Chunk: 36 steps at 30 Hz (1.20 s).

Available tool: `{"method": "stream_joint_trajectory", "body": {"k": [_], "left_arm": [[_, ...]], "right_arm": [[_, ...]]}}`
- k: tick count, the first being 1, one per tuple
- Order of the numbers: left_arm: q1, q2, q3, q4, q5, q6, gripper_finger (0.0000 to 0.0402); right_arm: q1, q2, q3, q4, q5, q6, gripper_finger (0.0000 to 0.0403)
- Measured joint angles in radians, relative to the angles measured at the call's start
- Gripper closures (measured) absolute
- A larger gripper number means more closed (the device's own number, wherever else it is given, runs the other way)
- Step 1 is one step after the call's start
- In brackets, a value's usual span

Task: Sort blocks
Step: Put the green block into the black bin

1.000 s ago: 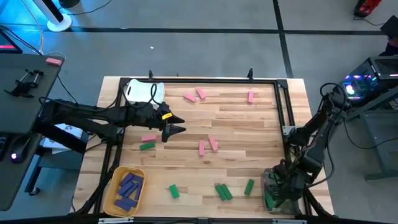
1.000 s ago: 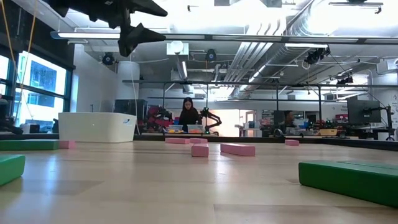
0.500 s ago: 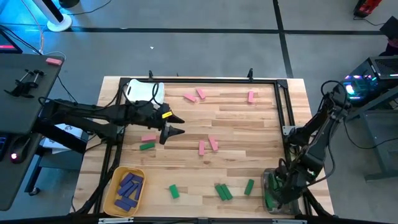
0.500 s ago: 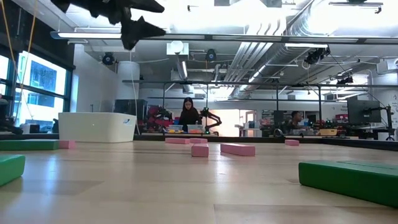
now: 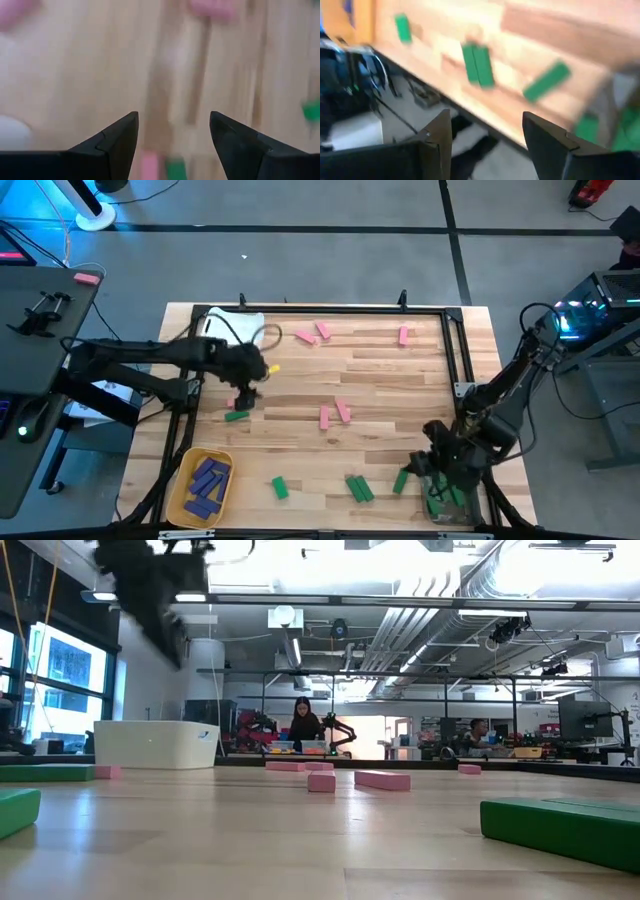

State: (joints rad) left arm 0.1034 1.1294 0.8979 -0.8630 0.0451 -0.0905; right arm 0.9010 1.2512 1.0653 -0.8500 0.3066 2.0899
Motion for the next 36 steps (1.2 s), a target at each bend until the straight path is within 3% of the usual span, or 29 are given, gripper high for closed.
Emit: {"method": "stream_joint_trajectory", "body": {"k": [3,6,11,22,36], "left_arm": [[-0.047,0.015,-0.083,-0.007,0.02,-0.071,0.0169],[-0.097,0.055,-0.158,-0.032,-0.083,-0.24,0.0169],[-0.166,0.122,-0.171,-0.119,-0.081,-0.382,0.017],[-0.249,0.271,-0.181,-0.124,-0.03,-0.41,0.017],[-0.247,0.446,-0.177,-0.076,0.018,-0.352,0.0174]], "right_arm": [[-0.04,0.0,0.0,0.001,0.03,-0.052,0.0224],[-0.074,0.0,0.0,0.001,0.03,-0.101,0.0226],[-0.115,0.0,0.0,0.001,0.027,-0.182,0.0226],[-0.209,0.0,-0.001,-0.005,-0.028,-0.364,0.0226],[-0.247,0.0,-0.001,-0.003,-0.029,-0.389,0.0226]]}}
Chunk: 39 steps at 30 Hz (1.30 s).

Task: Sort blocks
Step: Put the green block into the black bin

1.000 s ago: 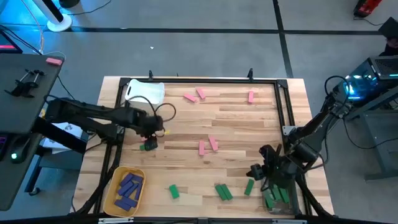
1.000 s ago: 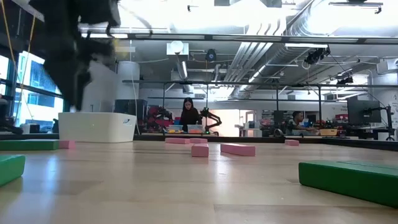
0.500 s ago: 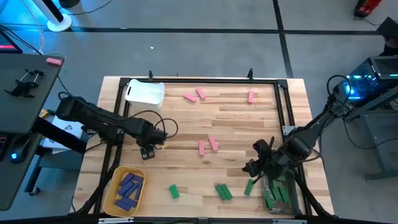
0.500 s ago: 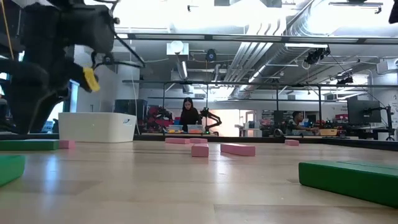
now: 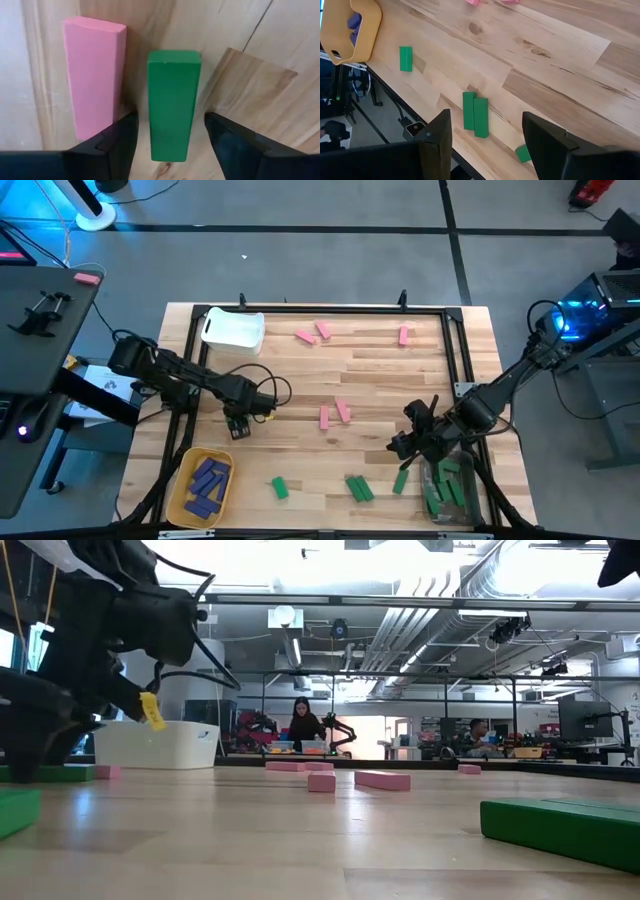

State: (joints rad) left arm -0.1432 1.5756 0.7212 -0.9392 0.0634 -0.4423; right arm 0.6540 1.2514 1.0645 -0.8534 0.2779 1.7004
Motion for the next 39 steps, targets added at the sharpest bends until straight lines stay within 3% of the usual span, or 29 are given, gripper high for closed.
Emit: {"method": "stream_joint_trajectory", "body": {"k": [4,8,11,16,20,24,28,32,39], "left_arm": [[0.0,0.001,0.002,0.0,0.016,-0.034,0.0229],[0.008,-0.004,0.006,-0.006,0.036,-0.05,0.0343],[0.007,-0.014,0.041,0.014,0.036,-0.037,0.0347],[0.007,-0.061,0.206,0.034,-0.003,0.071,0.0347],[0.006,-0.059,0.391,0.068,-0.051,0.201,0.0347],[0.006,-0.013,0.559,0.092,-0.119,0.293,0.0347],[0.012,0.048,0.688,0.094,-0.178,0.377,0.0347],[0.021,0.137,0.776,0.101,-0.191,0.411,0.0347],[0.026,0.241,0.852,0.102,-0.213,0.431,0.0347]], "right_arm": [[0.0,0.0,0.0,0.0,0.0,0.0,0.0226],[0.0,0.0,0.0,0.001,0.0,0.0,0.0226],[0.0,0.0,0.0,0.01,0.003,0.0,0.0226],[-0.03,0.0,0.0,0.081,0.091,0.034,0.0226],[-0.11,0.001,0.0,0.166,0.174,0.052,0.0226],[-0.216,0.009,0.0,0.237,0.192,0.019,0.0226],[-0.318,0.042,0.0,0.322,0.171,-0.079,0.0226],[-0.407,0.103,0.0,0.425,0.081,-0.185,0.0226],[-0.471,0.197,0.0,0.504,-0.03,-0.228,0.0226]]}}
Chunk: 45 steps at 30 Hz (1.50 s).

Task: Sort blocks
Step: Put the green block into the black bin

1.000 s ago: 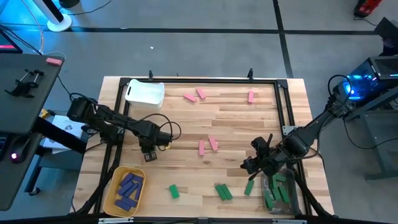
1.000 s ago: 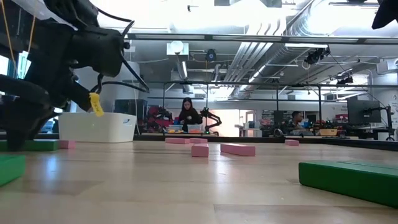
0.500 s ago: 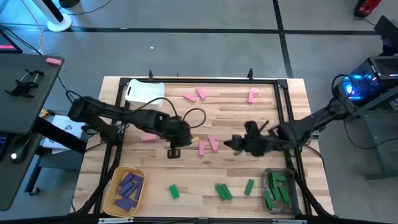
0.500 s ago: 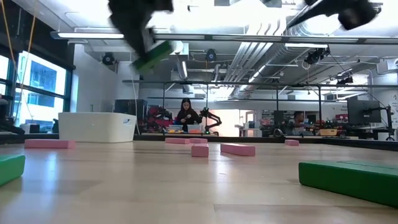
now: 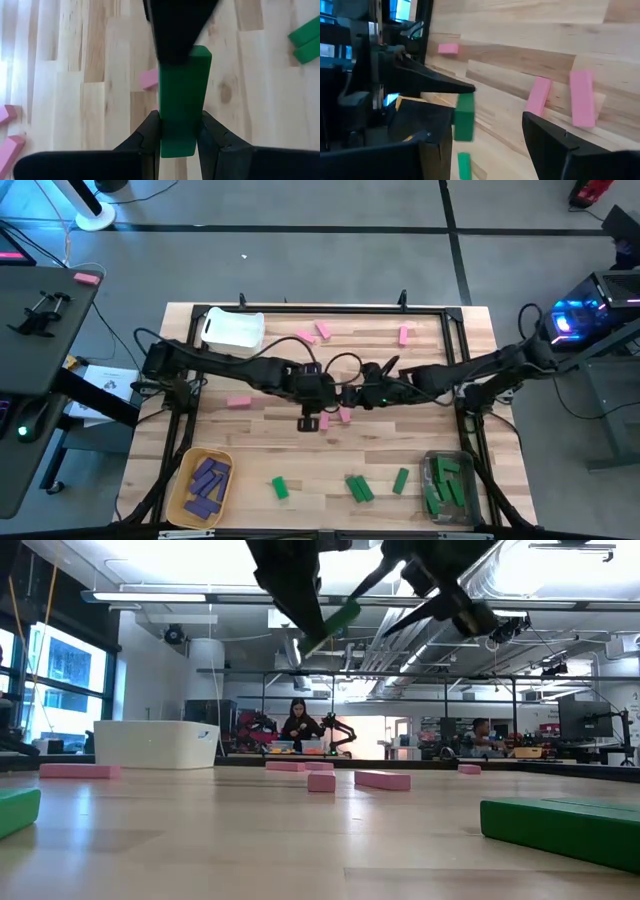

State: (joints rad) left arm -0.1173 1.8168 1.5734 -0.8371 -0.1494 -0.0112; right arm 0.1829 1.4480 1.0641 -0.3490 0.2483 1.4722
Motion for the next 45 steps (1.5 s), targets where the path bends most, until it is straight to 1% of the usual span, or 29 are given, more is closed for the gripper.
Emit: {"method": "stream_joint_trajectory", "body": {"k": [6,13,19,23,29,31,32,35,39,43,45], "left_arm": [[0.006,0.021,0.001,0.009,-0.021,0.015,0.0347],[0.016,0.02,0.002,0.047,-0.021,0.025,0.0347],[0.019,0.02,0.002,0.044,0.001,0.049,0.0346],[0.019,0.02,0.002,0.05,0.002,0.05,0.0345],[0.022,0.02,0.0,0.058,0.002,0.05,0.0345],[0.022,0.02,0.0,0.058,0.001,0.051,0.0344],[0.022,0.02,0.0,0.058,0.001,0.054,0.0342],[0.022,0.02,0.0,0.059,0.004,0.079,0.0327],[0.025,-0.002,0.0,0.028,0.006,0.144,0.0289],[0.042,-0.039,0.004,-0.076,0.013,0.146,0.0255],[0.053,-0.054,0.004,-0.095,0.013,0.142,0.0245]], "right_arm": [[0.0,0.029,0.0,0.072,-0.021,-0.015,0.0226],[0.0,0.05,0.0,0.08,-0.018,-0.013,0.0233],[-0.009,0.051,0.0,0.083,0.006,-0.011,0.0276],[-0.017,0.051,0.0,0.087,-0.003,-0.016,0.0308],[-0.019,0.051,0.0,0.087,-0.007,-0.037,0.0383],[-0.019,0.051,0.0,0.086,-0.007,-0.037,0.0395],[-0.019,0.051,0.0,0.086,-0.007,-0.04,0.0395],[-0.019,0.051,0.0,0.087,-0.017,-0.057,0.0391],[-0.019,0.036,0.0,0.078,-0.036,-0.087,0.0399],[-0.019,-0.021,0.0,-0.021,-0.026,-0.11,0.0401],[-0.019,-0.06,0.0,-0.078,-0.013,-0.112,0.0401]]}}
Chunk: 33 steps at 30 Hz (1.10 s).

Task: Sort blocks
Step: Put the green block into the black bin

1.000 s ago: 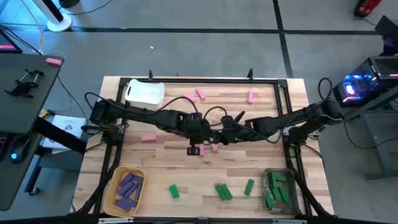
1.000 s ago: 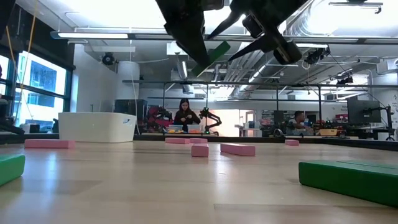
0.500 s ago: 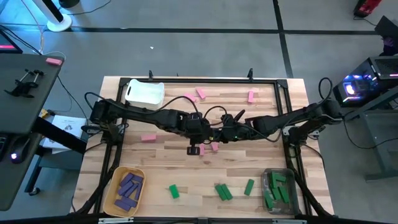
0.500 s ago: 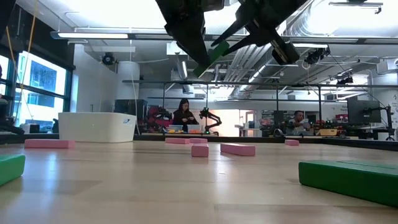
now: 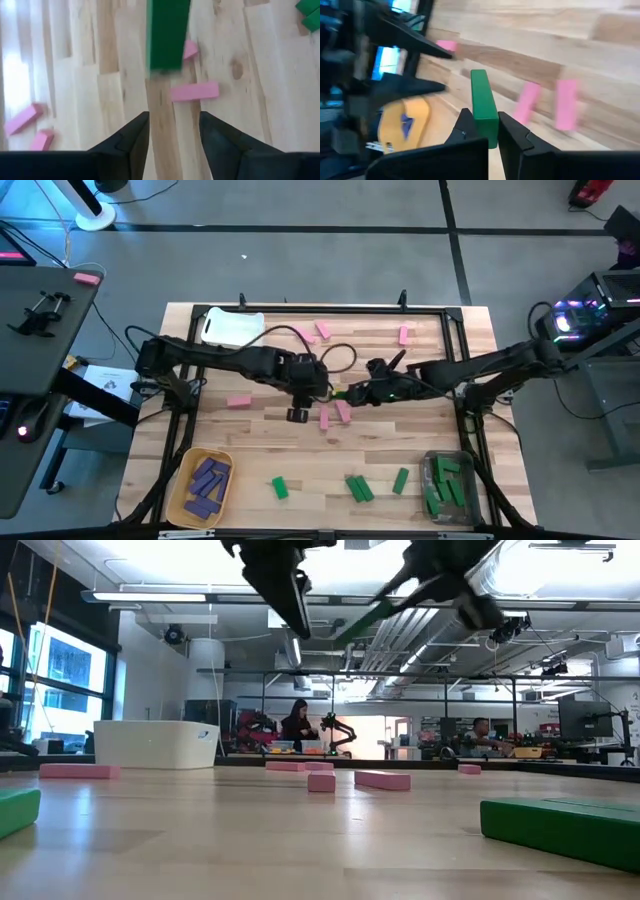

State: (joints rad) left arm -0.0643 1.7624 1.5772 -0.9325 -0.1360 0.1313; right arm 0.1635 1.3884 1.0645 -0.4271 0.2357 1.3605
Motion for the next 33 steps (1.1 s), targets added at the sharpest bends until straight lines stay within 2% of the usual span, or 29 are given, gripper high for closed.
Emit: {"method": "stream_joint_trajectory", "body": {"k": [2,5,8,11,15,19,23,28,33], "left_arm": [[0.013,-0.025,-0.002,-0.032,0.007,-0.015,0.0239],[0.041,-0.082,-0.041,-0.008,0.074,-0.044,0.0235],[0.069,-0.175,-0.172,0.122,0.155,-0.108,0.0235],[0.089,-0.29,-0.361,0.315,0.209,-0.211,0.0235],[0.097,-0.417,-0.613,0.566,0.224,-0.402,0.0234],[0.091,-0.482,-0.766,0.735,0.264,-0.587,0.0234],[0.087,-0.496,-0.814,0.83,0.285,-0.673,0.0234],[0.094,-0.496,-0.812,0.934,0.284,-0.655,0.0234],[0.099,-0.496,-0.806,1.013,0.284,-0.65,0.0234]], "right_arm": [[0.003,-0.041,0.0,-0.059,0.001,0.0,0.0402],[0.032,-0.109,0.0,-0.159,0.001,0.003,0.0402],[0.101,-0.174,0.0,-0.26,-0.013,0.045,0.0402],[0.205,-0.226,0.0,-0.352,-0.033,0.134,0.0402],[0.368,-0.245,0.0,-0.466,-0.166,0.305,0.0402],[0.543,-0.228,0.0,-0.496,-0.359,0.482,0.0402],[0.698,-0.216,0.0,-0.48,-0.478,0.678,0.0403],[0.821,-0.216,0.0,-0.525,-0.5,0.916,0.0403],[0.838,-0.208,0.0,-0.529,-0.504,0.938,0.0399]]}}
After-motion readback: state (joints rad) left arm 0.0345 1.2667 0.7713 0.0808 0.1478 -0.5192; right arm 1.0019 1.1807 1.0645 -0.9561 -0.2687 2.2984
